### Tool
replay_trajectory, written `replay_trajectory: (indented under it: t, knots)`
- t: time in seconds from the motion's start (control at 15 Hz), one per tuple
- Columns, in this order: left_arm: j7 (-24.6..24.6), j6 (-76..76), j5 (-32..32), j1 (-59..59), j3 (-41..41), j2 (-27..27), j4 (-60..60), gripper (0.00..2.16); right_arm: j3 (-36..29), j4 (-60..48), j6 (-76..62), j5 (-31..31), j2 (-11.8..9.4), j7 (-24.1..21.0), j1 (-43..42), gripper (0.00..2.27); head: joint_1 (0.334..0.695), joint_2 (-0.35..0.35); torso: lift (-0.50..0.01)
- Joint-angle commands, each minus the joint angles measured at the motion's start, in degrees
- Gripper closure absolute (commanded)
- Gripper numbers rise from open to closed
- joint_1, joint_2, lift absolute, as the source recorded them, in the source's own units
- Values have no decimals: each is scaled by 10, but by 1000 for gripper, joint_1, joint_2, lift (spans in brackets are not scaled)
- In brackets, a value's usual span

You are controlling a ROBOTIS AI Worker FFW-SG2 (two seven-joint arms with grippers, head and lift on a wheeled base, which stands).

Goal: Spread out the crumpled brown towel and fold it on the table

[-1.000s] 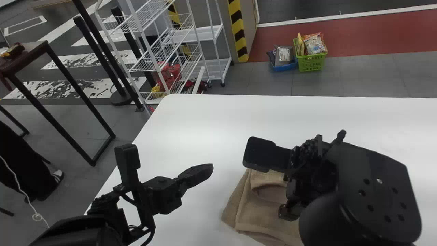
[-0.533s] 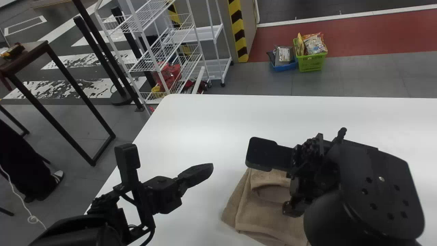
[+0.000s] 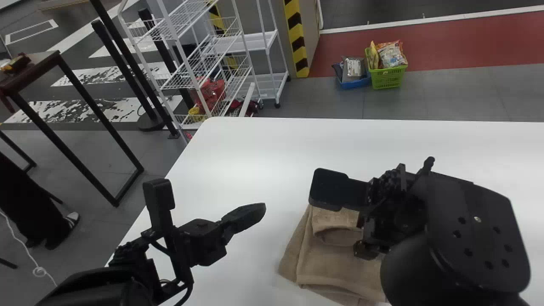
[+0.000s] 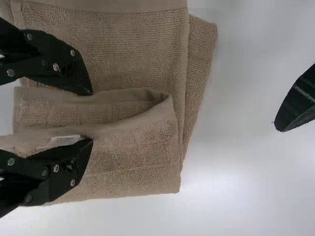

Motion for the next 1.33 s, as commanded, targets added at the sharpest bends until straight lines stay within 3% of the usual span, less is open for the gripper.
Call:
replay_trajectory:
  t: [0.0,0.4,0.47,0.8,1.27]
  knots:
    - [-1,16,1,1,1,-1,-4,1946,5,-5,9,0,1,2,0,937,695,350,-127]
    - [-9,47,12,33,4,-2,-54,1946,6,-23,14,1,1,0,2,944,695,350,-127]
    - [-11,53,16,37,7,-2,-58,1943,3,-22,14,2,1,0,0,1150,695,350,-127]
    - [-27,95,51,63,14,-2,-90,1946,-6,-22,11,0,1,-2,2,1349,695,350,-127]
    - [-61,178,124,85,5,-3,-112,1943,-15,-23,11,2,1,-3,4,1355,695,350,-127]
